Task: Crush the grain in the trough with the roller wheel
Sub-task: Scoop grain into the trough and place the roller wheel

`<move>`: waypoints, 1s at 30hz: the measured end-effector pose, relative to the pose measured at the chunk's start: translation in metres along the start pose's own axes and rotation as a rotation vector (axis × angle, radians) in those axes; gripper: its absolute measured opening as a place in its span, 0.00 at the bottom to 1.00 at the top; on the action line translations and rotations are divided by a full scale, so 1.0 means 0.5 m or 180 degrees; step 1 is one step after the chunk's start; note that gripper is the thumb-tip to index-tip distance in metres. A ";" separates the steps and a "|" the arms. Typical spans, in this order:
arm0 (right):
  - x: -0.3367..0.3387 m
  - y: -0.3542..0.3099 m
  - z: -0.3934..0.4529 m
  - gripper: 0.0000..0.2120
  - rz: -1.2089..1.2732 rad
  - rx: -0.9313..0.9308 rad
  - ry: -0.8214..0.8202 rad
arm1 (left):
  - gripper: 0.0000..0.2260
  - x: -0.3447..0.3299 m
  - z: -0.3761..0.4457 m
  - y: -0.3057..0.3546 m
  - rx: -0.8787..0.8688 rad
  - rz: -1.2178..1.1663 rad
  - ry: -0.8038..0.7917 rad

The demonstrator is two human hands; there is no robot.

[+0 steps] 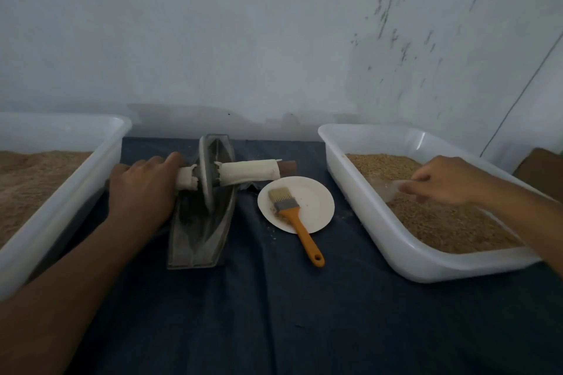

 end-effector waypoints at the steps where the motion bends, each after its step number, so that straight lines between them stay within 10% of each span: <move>1: -0.005 -0.007 0.008 0.21 0.0003 -0.0015 0.0017 | 0.13 0.000 -0.001 0.000 0.0012 0.0020 -0.0008; 30: 0.008 -0.039 0.061 0.24 0.0440 0.0004 0.0300 | 0.07 -0.008 0.011 0.018 0.0211 0.0011 -0.0164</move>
Point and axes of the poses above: each hand's wrist, its own z-axis towards the middle knuckle, its own x-axis out of the back of the hand, y = z × x, the point moved 9 cm from there along z, towards the middle knuckle, and after that the axes turned 13 degrees about -x, right-handed, at the moved point
